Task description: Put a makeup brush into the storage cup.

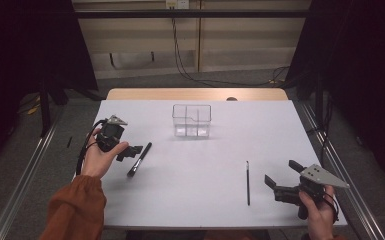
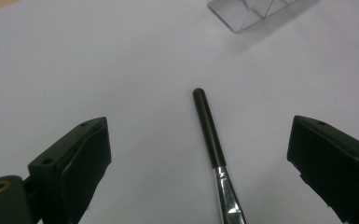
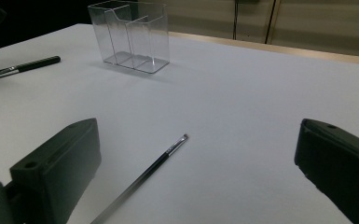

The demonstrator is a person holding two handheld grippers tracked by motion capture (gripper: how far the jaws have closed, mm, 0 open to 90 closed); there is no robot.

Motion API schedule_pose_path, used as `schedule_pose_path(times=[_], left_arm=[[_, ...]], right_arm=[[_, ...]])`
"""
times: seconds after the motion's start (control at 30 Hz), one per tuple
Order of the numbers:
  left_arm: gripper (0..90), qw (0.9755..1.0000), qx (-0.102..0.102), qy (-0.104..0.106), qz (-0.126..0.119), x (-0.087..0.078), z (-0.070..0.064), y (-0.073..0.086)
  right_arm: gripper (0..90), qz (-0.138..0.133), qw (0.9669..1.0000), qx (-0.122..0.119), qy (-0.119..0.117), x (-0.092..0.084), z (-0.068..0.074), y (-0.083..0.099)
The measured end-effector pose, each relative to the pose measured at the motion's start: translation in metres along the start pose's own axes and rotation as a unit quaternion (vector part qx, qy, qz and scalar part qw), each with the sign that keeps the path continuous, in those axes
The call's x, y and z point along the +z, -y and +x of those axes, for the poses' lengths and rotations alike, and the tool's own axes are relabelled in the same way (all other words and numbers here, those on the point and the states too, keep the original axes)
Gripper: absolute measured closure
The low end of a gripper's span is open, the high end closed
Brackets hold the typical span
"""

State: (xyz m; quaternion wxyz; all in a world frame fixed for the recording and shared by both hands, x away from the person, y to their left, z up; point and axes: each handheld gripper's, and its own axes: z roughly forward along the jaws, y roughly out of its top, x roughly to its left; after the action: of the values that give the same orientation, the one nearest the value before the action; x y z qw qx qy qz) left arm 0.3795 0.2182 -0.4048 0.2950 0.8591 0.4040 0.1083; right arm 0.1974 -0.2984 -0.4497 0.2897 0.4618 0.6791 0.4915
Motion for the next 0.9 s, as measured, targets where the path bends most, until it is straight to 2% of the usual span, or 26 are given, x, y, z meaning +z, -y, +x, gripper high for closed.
schedule_pose_path(times=[0.1, 0.2, 0.27, 0.3, 0.33, 0.43, 0.57, 0.67, 0.77, 0.83, 0.9], left_arm=[[6.1, 0.9995, -0.003, 0.009, 0.028, 0.001, 0.002, -0.001], [5.9, 0.9991, -0.006, -0.009, 0.042, 0.002, 0.002, -0.002], [5.9, 0.9977, -0.004, 0.001, 0.067, 0.004, 0.004, -0.003], [5.9, 0.9968, -0.005, -0.004, 0.080, 0.005, 0.004, -0.003], [5.9, 0.9963, -0.007, -0.007, 0.085, 0.006, 0.004, -0.003], [5.9, 0.9943, -0.013, 0.001, 0.106, 0.009, 0.005, -0.003], [5.9, 0.9923, -0.002, 0.002, 0.123, 0.013, 0.002, -0.003], [5.0, 0.9919, 0.002, 0.010, 0.126, 0.016, 0.000, -0.004], [4.8, 0.9900, 0.000, 0.019, 0.140, 0.019, -0.001, -0.004], [4.5, 0.9894, -0.009, 0.011, 0.145, 0.021, -0.003, -0.004], [4.3, 0.9886, -0.014, 0.024, 0.148, 0.023, -0.004, -0.003]], right_arm=[[0.0, 0.000, 1.0000, -0.001, 0.000, 0.000, 0.000, 0.000], [0.0, 0.001, 1.0000, -0.001, 0.001, 0.000, 0.000, 0.000], [0.0, 0.004, 1.0000, -0.002, 0.000, 0.000, 0.000, 0.000], [0.0, 0.004, 1.0000, -0.002, 0.000, 0.000, 0.000, 0.000], [0.0, 0.004, 1.0000, -0.004, -0.001, 0.001, 0.000, 0.000], [0.0, 0.005, 1.0000, -0.004, -0.002, 0.001, 0.001, 0.000], [0.0, 0.008, 1.0000, -0.002, -0.003, 0.001, 0.000, 0.001], [0.0, 0.008, 1.0000, -0.003, -0.003, 0.001, 0.001, 0.001], [0.0, 0.008, 1.0000, -0.003, -0.003, 0.001, 0.001, 0.001], [0.0, 0.009, 1.0000, -0.003, -0.003, 0.001, 0.001, 0.001], [0.0, 0.009, 1.0000, -0.001, -0.004, 0.001, 0.001, 0.001]])
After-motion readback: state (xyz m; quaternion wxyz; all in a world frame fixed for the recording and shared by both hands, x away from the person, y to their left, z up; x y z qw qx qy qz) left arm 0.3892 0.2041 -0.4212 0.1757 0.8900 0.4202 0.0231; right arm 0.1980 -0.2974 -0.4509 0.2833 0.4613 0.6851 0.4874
